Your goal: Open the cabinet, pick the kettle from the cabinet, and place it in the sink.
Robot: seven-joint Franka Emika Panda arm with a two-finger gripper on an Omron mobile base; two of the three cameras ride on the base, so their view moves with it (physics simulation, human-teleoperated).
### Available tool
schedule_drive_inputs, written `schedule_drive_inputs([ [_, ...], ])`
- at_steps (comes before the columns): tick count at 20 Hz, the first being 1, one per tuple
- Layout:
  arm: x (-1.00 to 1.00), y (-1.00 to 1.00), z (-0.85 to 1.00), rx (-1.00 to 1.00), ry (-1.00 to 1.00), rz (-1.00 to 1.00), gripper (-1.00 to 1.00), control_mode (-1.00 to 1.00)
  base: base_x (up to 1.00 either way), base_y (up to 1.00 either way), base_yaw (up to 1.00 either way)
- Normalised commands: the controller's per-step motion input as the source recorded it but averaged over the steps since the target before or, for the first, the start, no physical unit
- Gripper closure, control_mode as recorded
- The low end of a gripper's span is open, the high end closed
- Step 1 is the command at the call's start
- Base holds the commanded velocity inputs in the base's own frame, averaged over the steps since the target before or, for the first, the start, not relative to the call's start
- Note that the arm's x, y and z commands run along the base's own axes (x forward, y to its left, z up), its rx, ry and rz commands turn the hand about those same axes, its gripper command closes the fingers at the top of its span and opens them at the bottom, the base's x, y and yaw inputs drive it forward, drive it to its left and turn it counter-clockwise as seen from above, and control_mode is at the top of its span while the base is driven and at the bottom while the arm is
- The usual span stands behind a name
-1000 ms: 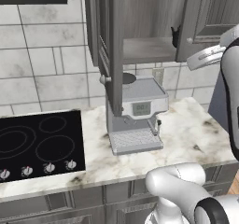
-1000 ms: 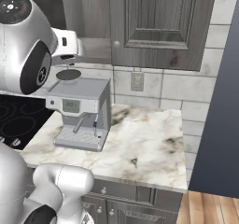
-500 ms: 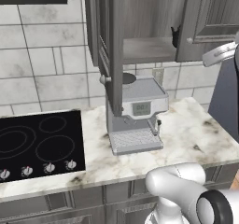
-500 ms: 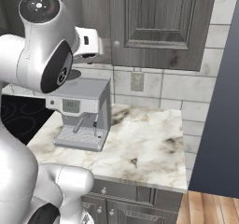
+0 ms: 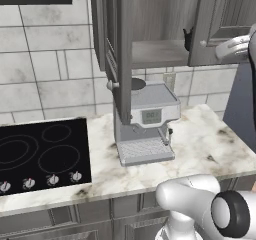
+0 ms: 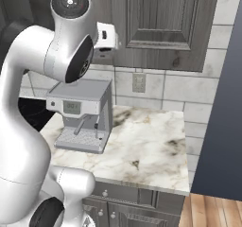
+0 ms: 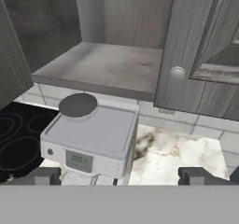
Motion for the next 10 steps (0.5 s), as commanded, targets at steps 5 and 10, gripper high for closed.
schedule_drive_inputs([
  [5,0.44,-0.15,0.03,0.04,0.00,0.00,-1.00,-1.00,0.00,0.00,0.00],
  [10,0.41,-0.07,0.00,0.00,0.00,-0.02,-1.00,-1.00,0.00,0.00,0.00],
])
